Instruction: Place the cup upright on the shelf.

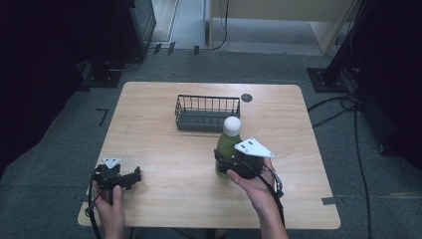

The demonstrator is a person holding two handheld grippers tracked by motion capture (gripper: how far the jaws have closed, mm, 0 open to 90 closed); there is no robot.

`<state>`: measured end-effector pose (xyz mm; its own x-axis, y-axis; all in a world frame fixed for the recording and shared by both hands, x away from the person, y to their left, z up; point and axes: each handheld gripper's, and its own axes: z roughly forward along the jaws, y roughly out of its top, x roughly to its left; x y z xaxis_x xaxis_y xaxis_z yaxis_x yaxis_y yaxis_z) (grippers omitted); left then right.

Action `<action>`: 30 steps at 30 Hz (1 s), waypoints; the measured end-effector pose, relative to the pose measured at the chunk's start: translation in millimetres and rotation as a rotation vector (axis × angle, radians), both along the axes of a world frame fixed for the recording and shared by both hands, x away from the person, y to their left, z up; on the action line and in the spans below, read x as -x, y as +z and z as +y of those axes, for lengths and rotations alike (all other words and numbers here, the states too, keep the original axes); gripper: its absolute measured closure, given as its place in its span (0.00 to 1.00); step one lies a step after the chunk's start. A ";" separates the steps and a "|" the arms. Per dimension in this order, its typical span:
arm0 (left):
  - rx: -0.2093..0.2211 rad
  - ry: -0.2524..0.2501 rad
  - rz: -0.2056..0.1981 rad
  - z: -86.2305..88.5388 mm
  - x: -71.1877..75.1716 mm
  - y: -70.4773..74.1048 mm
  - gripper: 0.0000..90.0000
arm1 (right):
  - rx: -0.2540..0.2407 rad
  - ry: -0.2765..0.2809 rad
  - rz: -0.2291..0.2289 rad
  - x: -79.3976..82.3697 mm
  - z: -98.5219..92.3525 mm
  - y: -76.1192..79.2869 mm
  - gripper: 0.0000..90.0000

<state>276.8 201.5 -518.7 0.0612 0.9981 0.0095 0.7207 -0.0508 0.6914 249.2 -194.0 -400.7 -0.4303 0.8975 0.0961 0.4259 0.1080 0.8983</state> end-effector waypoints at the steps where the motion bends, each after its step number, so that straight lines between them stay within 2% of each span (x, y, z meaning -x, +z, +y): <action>1: 0.000 0.000 0.000 0.0 0.0 0.0 0.00 | 0.000 0.000 0.000 0.0 0.0 0.0 0.23; 2: 0.000 0.000 0.000 0.0 0.0 0.0 0.00 | 0.003 0.000 -0.007 -6.3 1.5 3.6 0.23; 14: -0.001 -0.002 0.002 0.2 0.0 0.1 0.00 | 0.026 -0.001 -0.027 -38.4 12.2 18.2 0.23; 20: 0.000 0.000 0.001 0.0 0.0 0.1 0.00 | 0.012 -0.008 -0.036 -54.0 15.4 26.9 0.23; 22: 0.000 -0.001 0.001 0.1 0.0 0.1 0.00 | 0.013 -0.009 -0.039 -55.9 15.7 27.5 0.23; 30: 0.000 0.000 0.002 0.0 0.0 0.2 0.00 | 0.019 -0.030 -0.048 -80.8 18.6 36.3 0.23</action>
<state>276.7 201.5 -518.5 0.0616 0.9981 0.0096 0.7222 -0.0512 0.6898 330.0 -175.4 -364.4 -0.4069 0.9115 0.0593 0.3857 0.1127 0.9157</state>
